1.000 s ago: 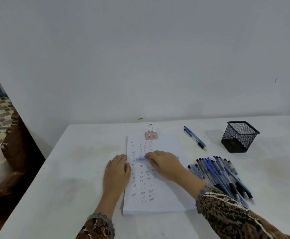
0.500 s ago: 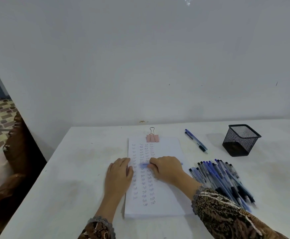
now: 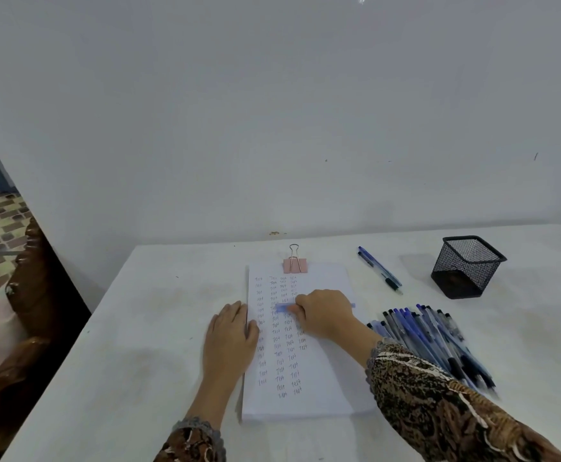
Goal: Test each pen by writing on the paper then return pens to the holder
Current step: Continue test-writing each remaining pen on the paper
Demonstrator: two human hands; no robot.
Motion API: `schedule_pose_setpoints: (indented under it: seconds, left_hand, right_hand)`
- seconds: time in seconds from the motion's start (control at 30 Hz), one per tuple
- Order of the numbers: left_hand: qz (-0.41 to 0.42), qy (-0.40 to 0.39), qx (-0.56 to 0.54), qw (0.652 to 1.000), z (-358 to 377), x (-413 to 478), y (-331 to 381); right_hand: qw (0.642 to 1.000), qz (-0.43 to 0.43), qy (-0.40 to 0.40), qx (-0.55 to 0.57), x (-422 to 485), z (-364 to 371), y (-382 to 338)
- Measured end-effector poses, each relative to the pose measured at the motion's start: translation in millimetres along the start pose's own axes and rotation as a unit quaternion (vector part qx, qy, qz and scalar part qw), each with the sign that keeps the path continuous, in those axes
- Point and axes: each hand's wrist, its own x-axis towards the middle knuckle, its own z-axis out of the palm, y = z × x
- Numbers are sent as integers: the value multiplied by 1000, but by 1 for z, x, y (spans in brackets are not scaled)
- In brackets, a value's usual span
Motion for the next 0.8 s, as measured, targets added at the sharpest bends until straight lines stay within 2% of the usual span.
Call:
schedule_pose_setpoints:
  seconds: [0.23, 0.5, 0.8]
  left_hand:
    - [-1, 5, -3, 1000, 2, 1, -1]
    - [0, 14, -6, 1000, 2, 0, 0]
    - [-1, 15, -7, 1000, 3, 0, -1]
  right_hand:
    - [997, -58, 13, 44, 4, -5, -8]
    - [997, -56, 11, 54, 4, 7, -11]
    - [992, -75, 69, 70, 5, 3, -7]
